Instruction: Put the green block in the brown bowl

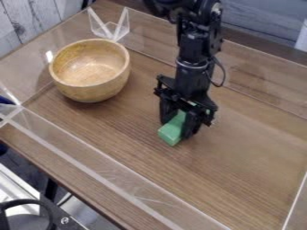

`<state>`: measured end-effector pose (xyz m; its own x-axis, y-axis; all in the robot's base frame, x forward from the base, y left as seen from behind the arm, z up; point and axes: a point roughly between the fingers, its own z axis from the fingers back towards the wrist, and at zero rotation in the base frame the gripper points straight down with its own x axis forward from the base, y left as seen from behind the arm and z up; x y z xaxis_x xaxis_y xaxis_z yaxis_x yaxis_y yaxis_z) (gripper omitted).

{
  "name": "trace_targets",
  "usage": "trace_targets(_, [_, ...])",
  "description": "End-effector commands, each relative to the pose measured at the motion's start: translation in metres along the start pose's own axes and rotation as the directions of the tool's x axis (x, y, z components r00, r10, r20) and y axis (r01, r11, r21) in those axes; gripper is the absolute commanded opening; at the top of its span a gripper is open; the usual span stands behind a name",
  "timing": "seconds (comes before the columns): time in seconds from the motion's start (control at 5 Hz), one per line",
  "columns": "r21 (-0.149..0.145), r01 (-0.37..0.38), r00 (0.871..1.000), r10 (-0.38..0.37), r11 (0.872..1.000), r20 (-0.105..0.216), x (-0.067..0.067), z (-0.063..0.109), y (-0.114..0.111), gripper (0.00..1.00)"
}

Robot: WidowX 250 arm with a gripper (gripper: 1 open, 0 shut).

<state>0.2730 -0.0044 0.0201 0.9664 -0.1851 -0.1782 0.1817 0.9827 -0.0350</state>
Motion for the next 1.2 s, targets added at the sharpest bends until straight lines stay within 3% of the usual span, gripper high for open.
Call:
trace_targets(0.0, [-0.001, 0.036, 0.999, -0.036, 0.999, 0.032, 0.010, 0.007, -0.004, 0.00])
trace_targets(1.0, [-0.033, 0.102, 0.995, -0.102, 0.994, 0.000, 0.009, 0.004, -0.016, 0.00])
